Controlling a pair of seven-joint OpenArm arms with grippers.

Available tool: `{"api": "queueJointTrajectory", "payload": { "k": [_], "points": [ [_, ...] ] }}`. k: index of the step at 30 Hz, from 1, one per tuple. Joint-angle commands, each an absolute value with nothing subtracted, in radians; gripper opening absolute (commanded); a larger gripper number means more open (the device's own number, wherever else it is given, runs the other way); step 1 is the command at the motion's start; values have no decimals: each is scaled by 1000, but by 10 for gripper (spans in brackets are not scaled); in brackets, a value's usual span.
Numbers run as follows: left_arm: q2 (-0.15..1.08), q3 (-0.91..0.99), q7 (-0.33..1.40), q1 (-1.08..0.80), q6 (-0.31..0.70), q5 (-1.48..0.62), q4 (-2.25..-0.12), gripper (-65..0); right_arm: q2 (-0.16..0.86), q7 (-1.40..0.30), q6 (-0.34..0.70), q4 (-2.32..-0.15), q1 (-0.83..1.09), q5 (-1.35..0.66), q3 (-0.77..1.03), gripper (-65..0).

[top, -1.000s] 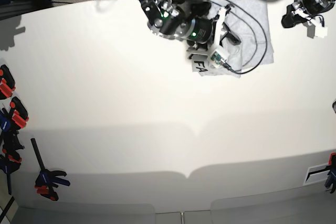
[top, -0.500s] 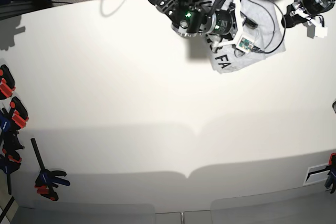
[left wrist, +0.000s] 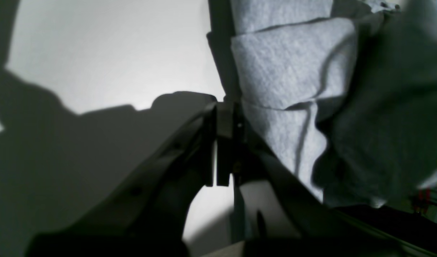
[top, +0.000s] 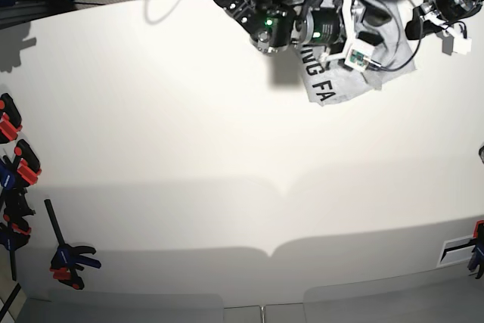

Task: Fold the T-shirt properly
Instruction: 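Fold the lifted shirt half over onto the other half with the right gripper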

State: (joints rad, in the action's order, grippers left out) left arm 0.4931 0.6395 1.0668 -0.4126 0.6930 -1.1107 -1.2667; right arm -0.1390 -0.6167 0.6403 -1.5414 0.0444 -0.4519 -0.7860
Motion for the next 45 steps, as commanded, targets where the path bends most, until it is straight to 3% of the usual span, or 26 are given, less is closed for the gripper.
{"api": "queueJointTrajectory", "payload": {
  "k": [1,11,13,15,16,21,24,27,31,39,45],
  "points": [
    [510,645,1069,-416,698,-1119,-1275,-650,-157,-583,684,-1559,33,-503,-789,-372],
    [510,645,1069,-416,698,-1119,-1275,-650,-157,-582,698,-1563,34,-686,-781,-384],
    [510,645,1069,-416,698,-1119,-1275,-650,-157,-566,698,-1577,38,-657,-754,-458],
    [510,645,1069,-416,698,-1119,-1275,-650,-157,-522,698,-1602,54,-600,-707,-606],
    [510,645,1069,-416,698,-1119,-1275,-650,-157,-503,698,-1620,61,-575,-674,-650],
    [507,645,1069,-416,698,-1117,-1273,-650,-157,-536,683,-1769,58,-512,-412,-650],
    [493,645,1069,-416,698,-1096,-1273,-650,-157,-620,516,-1860,59,-437,-273,-650],
    [463,644,1078,-416,698,-1072,-1273,-650,-157,-766,467,-1873,62,-399,-188,-650],
    [411,594,1079,-415,698,-1074,-1273,-650,-157,-897,472,-1872,104,-401,-173,-650],
    [388,424,1020,-410,698,-1073,-1273,-650,-157,-915,484,-1872,214,-390,-256,-650],
    [388,424,1019,-410,698,-1010,-1273,-650,-157,-799,422,-1875,275,-211,-261,-650]
  ]
}}
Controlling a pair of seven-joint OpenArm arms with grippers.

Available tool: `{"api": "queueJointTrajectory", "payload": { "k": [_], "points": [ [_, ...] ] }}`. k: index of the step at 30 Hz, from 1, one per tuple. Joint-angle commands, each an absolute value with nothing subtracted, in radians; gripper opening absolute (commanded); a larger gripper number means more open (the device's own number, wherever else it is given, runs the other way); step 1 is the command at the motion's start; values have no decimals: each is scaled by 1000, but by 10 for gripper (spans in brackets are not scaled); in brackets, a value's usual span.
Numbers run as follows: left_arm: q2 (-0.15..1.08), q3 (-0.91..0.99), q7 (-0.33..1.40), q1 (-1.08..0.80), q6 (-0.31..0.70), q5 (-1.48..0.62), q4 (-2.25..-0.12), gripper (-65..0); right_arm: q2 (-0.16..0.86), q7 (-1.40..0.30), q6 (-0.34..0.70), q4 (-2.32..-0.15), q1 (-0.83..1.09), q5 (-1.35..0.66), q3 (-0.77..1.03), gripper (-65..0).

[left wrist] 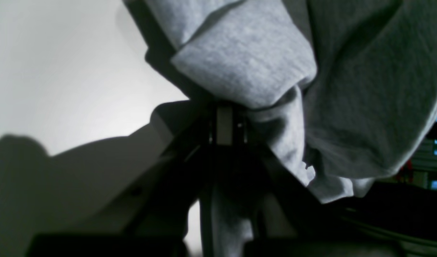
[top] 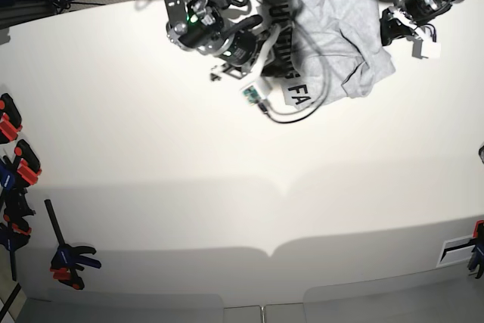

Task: Fold the T-shirt properly
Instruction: 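Fold the lifted shirt half over onto the other half with the right gripper, then press the folded grey shirt flat with the right gripper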

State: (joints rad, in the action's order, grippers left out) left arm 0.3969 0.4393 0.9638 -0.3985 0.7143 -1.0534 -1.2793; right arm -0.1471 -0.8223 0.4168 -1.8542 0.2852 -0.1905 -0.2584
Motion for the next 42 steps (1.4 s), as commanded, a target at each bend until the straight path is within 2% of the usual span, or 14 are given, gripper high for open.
{"api": "queueJointTrajectory", "payload": {
  "k": [1,5,10,14,18,21,25,30,37,42],
  "points": [
    [389,424,1019,-410,698,-1011,-1273,-650,-157,-781,397,-1876,275,-187,-261,-650],
    [389,424,1019,-410,698,-1011,-1273,-650,-157,-742,310,-1875,274,-152,-262,-650],
    [388,424,1019,-410,698,-1012,-1273,-650,-157,-775,220,-1837,275,-106,-263,-650],
    [388,424,1019,-410,698,-1011,-1273,-650,-157,-776,220,-1771,275,-112,-292,-650],
    [388,424,1019,-410,698,-1011,-1273,-650,-157,-776,223,-1754,274,-109,-425,-650],
    [389,424,1020,-410,698,-1010,-1273,-650,-157,-783,226,-1757,263,26,-523,-650],
    [388,424,1019,-410,698,-1011,-1273,-650,-157,-787,228,-1757,246,80,-596,-650],
    [388,424,1019,-410,698,-1011,-1273,-650,-157,-786,230,-1757,244,78,-604,-650],
    [388,424,1020,-410,698,-1011,-1273,-650,-157,-790,301,-1782,245,43,-609,-650],
    [388,424,1019,-410,698,-1011,-1273,-650,-157,-786,300,-1804,244,80,-642,-650]
  ]
}}
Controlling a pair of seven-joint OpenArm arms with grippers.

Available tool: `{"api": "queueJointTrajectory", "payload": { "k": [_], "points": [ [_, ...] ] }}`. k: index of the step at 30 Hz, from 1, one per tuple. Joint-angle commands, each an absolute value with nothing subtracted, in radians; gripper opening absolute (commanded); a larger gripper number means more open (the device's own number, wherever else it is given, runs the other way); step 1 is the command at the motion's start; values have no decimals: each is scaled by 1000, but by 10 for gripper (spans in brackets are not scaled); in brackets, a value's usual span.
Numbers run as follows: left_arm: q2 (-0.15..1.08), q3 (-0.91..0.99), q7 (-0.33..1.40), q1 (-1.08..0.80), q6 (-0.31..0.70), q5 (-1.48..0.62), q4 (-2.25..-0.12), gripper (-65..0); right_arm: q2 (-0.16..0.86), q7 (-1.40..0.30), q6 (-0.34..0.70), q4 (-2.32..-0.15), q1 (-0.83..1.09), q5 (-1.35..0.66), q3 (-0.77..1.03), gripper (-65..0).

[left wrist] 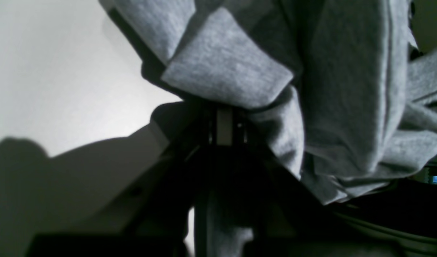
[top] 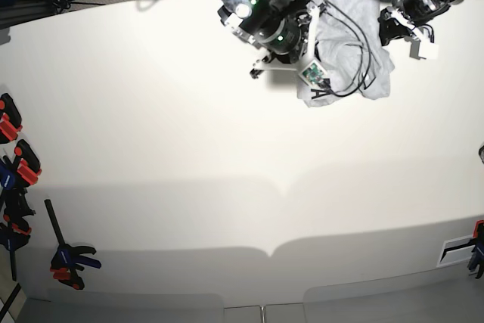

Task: Fold the T-shirt properly
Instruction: 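Press the folded grey shirt flat with the right gripper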

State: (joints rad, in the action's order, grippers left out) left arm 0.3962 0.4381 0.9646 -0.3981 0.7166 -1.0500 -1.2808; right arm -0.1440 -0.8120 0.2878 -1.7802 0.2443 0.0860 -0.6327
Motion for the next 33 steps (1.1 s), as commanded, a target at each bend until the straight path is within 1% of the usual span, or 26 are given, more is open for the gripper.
{"api": "queueJointTrajectory", "payload": {
  "k": [1,4,8,13,15,17,23,25,27,30,33],
  "points": [
    [388,424,1019,-410,698,-1011,-1273,-650,-157,-783,301,-1805,244,80,-644,-650],
    [388,424,1019,-410,698,-1011,-1273,-650,-157,-778,303,-1805,244,77,-645,-650],
    [388,424,1019,-410,698,-1011,-1273,-650,-157,-776,353,-1805,241,68,-661,-650],
    [389,424,1019,-410,698,-1011,-1273,-650,-148,-783,390,-1805,215,68,-754,-650],
    [388,424,1019,-410,698,-1011,-1273,-650,-144,-803,409,-1805,198,30,-783,-650],
    [388,424,1019,-410,698,-1011,-1273,-650,-144,-805,450,-1805,194,-13,-797,-650],
    [388,424,1019,-410,698,-1011,-1273,-650,-144,-805,645,-1805,194,-226,-800,-650],
    [388,424,1019,-410,698,-1011,-1273,-650,-144,-802,692,-1805,194,-272,-800,-650],
    [389,424,1018,-410,698,-1014,-1273,-650,-144,-772,693,-1805,194,-262,-798,-650],
    [408,430,984,-412,698,-1038,-1277,-650,-144,-703,691,-1805,194,-163,-798,-650],
    [427,496,947,-413,698,-1056,-1301,-650,-144,-677,676,-1805,193,-96,-798,-650]
  ]
}}
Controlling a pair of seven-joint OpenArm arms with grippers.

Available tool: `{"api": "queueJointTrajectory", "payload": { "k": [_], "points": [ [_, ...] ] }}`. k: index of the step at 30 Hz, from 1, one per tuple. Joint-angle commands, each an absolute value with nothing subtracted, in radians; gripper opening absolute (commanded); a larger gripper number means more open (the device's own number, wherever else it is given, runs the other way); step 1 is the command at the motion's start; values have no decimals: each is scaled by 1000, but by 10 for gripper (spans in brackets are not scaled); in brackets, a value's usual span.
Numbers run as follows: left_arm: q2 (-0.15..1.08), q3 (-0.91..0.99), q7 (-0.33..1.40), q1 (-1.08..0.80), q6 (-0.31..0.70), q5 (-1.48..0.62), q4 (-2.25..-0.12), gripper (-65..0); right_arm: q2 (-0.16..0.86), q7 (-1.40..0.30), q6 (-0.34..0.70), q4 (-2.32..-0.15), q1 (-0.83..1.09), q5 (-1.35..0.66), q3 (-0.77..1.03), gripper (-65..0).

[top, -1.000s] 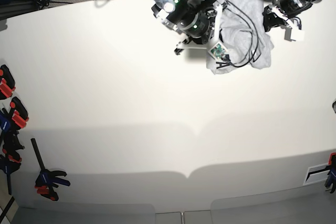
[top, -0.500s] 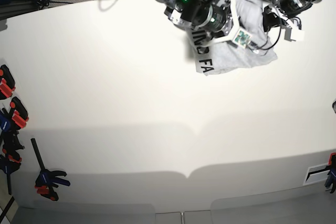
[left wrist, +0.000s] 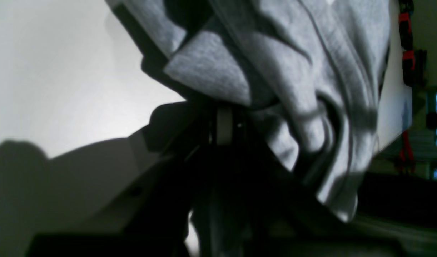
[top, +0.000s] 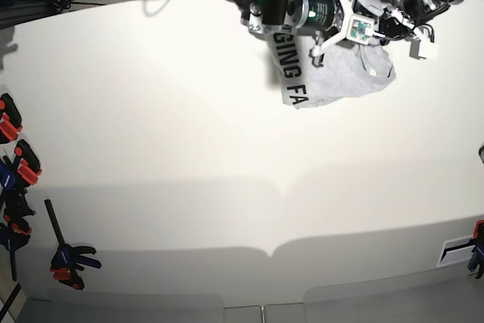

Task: Fold the T-shirt properly
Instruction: 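Press the folded grey shirt flat with the right gripper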

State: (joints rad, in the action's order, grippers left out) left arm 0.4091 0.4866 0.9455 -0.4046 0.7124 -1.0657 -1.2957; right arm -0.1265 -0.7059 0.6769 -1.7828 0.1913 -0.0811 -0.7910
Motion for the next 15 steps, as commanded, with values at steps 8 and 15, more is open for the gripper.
{"api": "queueJointTrajectory", "payload": {
  "k": [8,15],
  "points": [
    [464,809,915,-413,698,-1055,-1434,-650,-144,-662,669,-1805,191,0,-798,-650],
    [527,930,916,-416,698,-1046,-1459,-650,-144,-628,541,-1805,189,72,-791,-650]
  ]
}}
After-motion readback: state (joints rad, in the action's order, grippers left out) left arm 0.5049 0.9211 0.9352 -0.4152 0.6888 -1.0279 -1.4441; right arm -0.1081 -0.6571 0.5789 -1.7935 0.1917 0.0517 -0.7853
